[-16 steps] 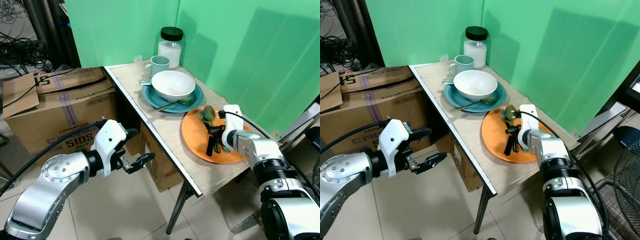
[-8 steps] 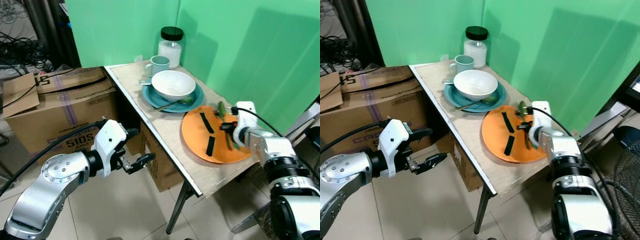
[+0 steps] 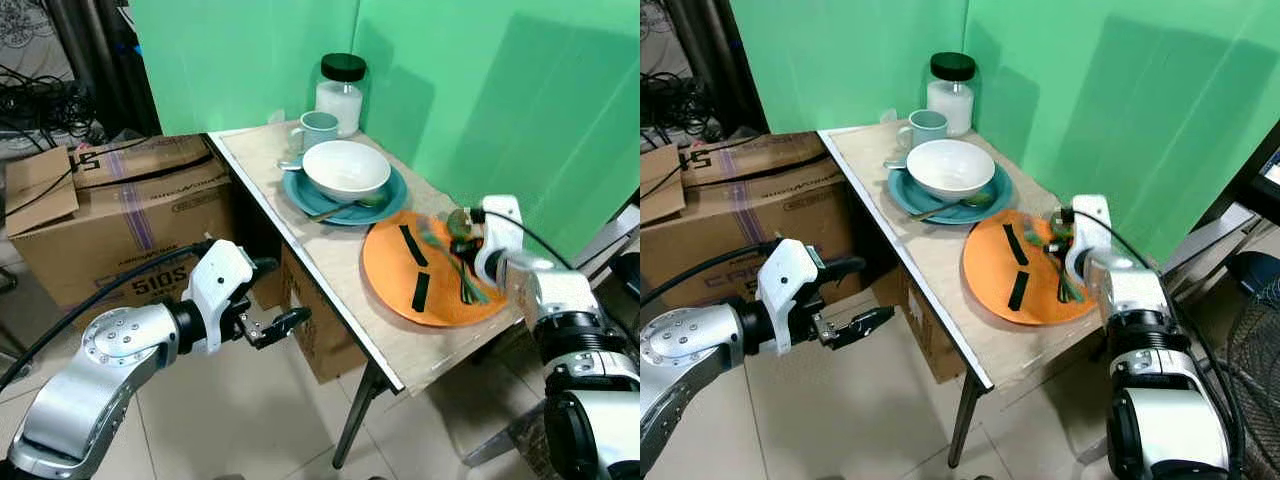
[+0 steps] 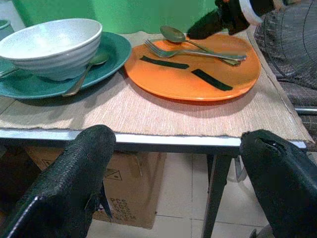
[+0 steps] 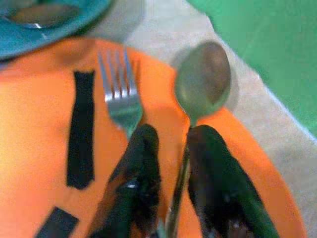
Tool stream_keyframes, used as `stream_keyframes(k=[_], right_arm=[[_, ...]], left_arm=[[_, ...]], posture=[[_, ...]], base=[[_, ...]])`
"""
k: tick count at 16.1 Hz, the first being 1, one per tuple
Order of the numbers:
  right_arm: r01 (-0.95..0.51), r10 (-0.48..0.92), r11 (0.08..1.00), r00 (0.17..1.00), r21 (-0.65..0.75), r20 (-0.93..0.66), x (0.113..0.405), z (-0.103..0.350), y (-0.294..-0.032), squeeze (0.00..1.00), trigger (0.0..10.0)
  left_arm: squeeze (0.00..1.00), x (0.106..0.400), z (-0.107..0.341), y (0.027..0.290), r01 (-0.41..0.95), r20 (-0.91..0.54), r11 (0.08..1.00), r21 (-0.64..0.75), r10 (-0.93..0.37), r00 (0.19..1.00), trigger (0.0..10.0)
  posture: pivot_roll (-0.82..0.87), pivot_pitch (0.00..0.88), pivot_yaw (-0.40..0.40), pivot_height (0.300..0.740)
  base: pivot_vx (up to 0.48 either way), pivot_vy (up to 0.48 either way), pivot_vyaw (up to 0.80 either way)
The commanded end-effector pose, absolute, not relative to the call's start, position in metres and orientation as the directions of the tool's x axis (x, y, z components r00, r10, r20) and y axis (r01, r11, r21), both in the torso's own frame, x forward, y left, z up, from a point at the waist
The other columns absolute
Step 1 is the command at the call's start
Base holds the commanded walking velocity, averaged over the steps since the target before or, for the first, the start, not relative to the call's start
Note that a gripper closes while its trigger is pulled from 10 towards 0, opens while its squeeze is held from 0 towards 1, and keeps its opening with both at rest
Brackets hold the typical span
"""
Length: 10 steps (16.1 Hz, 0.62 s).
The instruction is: Setting the table
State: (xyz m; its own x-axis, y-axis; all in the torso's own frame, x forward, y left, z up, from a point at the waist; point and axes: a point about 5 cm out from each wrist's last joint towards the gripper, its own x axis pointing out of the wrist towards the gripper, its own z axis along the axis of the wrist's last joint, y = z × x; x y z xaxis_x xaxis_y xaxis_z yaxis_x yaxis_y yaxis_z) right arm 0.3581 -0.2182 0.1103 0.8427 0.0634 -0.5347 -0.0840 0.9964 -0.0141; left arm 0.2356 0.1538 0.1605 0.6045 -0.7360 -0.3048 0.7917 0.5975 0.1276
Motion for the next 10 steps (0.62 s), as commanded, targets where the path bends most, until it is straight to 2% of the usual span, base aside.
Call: stream_keyframes(k=[1, 4, 9, 10], right_arm=[[-0.081, 0.067, 0.997, 0.855, -0.003, -0.515, 0.361, 0.120, -0.220, 1.00, 10.0], [-0.081, 0.068, 0.997, 0.856, -0.003, -0.513, 0.360, 0.120, -0.222, 1.00, 10.0], [-0.167, 0.126, 0.986, 0.804, -0.019, -0.581, 0.353, 0.099, -0.207, 1.00, 10.0], [-0.166, 0.125, 0.986, 0.803, -0.018, -0.583, 0.354, 0.096, -0.204, 0.68, 10.0]], left_arm=[[0.00, 0.235, 0.161, 0.153, 0.801, -0.310, 0.583, 0.133, -0.743, 0.593, 10.0], [0.00, 0.236, 0.161, 0.152, 0.801, -0.310, 0.583, 0.132, -0.744, 0.592, 10.0], [0.00, 0.237, 0.161, 0.151, 0.802, -0.310, 0.583, 0.132, -0.744, 0.592, 10.0], [0.00, 0.237, 0.161, 0.151, 0.801, -0.310, 0.583, 0.132, -0.744, 0.592, 10.0]], posture=[[0.08, 0.000, -0.074, 0.740], [0.08, 0.000, -0.073, 0.740], [0.08, 0.000, -0.072, 0.740], [0.08, 0.000, -0.071, 0.740]], base=[[0.000, 0.000, 0.00], [0.000, 0.000, 0.00], [0.000, 0.000, 0.00], [0.000, 0.000, 0.00]])
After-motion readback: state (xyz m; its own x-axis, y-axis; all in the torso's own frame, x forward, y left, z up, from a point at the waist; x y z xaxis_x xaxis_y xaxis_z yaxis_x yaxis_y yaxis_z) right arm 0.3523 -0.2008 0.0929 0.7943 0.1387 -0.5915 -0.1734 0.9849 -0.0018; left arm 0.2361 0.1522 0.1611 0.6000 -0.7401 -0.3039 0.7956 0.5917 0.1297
